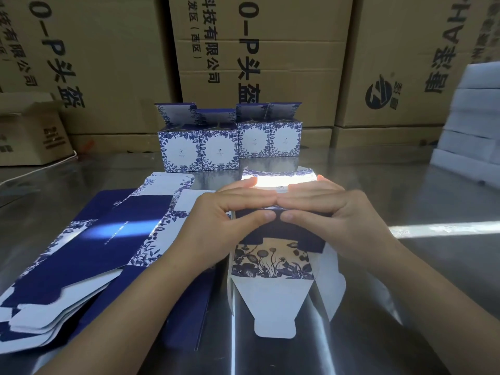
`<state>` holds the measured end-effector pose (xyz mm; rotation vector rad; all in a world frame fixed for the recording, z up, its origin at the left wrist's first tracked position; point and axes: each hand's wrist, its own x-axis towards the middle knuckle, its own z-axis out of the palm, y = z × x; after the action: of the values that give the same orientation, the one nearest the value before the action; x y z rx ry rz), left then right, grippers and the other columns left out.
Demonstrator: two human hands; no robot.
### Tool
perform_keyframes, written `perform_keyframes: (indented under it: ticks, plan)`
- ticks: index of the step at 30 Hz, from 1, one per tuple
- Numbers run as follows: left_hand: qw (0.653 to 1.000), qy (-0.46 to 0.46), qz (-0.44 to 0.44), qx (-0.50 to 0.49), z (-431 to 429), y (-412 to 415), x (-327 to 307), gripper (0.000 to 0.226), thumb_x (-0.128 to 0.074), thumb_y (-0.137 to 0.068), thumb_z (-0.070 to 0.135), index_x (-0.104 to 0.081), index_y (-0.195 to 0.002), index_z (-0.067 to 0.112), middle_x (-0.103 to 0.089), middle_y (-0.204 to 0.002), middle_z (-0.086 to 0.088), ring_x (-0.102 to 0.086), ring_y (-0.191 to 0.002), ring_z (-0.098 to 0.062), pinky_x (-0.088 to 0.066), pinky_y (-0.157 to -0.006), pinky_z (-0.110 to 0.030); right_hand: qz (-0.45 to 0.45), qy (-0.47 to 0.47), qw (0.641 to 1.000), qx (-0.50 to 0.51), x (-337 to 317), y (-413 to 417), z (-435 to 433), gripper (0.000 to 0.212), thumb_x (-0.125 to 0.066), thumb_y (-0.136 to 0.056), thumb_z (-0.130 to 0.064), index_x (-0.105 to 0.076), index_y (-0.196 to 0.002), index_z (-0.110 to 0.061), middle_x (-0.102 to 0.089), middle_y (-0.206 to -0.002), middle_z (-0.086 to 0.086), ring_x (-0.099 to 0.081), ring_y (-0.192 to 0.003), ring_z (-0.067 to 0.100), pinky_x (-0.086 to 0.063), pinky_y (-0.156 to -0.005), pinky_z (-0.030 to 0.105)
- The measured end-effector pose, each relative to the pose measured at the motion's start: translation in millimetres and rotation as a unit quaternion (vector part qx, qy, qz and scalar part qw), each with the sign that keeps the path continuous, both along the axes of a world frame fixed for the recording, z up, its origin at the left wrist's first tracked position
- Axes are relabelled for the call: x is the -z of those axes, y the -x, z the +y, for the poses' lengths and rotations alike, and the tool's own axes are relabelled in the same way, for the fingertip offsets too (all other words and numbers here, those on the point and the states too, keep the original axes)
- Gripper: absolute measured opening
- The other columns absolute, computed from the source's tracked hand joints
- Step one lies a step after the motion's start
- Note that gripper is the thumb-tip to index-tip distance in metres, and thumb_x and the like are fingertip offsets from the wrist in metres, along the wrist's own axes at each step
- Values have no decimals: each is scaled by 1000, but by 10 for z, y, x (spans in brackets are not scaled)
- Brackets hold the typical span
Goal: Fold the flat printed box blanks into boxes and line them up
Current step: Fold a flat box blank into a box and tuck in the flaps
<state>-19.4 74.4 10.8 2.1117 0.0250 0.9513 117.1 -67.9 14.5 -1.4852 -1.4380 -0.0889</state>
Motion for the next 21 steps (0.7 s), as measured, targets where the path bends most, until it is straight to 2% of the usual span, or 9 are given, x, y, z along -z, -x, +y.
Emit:
perform_keyframes:
  ticks: [5,10,14,17,19,21]
  plan:
    - [1000,-8,1,2,-3,3,-15,25,-66,-71,32,-69,-94,41,-65,-99,33,-46,-122,9,-37,-99,-10,-23,0,1000,3,3,-26,16,29,-70,-76,-39,-72,-102,-27,-71,-103,-17,-60,-110,2,-40,-103,34]
    - [1000,-13,6,-7,-17,8,-19,23,-66,-71,35,-69,-93,42,-64,-101,35,-49,-117,10,-36,-98,-9,-11,-11,1000,10,4,-9,15,26,-69,-71,-42,-71,-96,-37,-70,-96,-27,-59,-106,-2,-41,-101,33]
    - [1000,-11,15,6,15,19,-39,25,-67,-71,34,-70,-96,37,-65,-106,30,-54,-112,7,-38,-95,-9,-5,-5,1000,8,-1,-4,5,21,-68,-70,-45,-70,-91,-45,-69,-97,-29,-58,-105,-3,-42,-96,19]
    - [1000,-10,18,13,45,21,-40,25,-67,-72,33,-71,-97,35,-66,-105,28,-55,-112,6,-39,-95,-9,-3,8,1000,2,-1,-15,-5,23,-75,-74,-30,-71,-92,-43,-69,-99,-27,-57,-107,-4,-39,-93,11]
    - [1000,-12,15,16,63,22,-38,24,-67,-72,32,-71,-95,37,-66,-103,30,-55,-111,7,-39,-93,-8,12,24,1000,-9,-9,-41,-22,28,-77,-75,-18,-73,-93,-39,-71,-99,-24,-57,-109,-2,-41,-95,13]
    - [1000,-7,13,18,87,29,-42,24,-67,-71,32,-72,-92,43,-67,-100,30,-56,-110,7,-39,-92,-7,55,29,998,-31,-33,-66,-49,23,-78,-73,-19,-75,-91,-32,-72,-97,-19,-59,-109,-1,-43,-94,15]
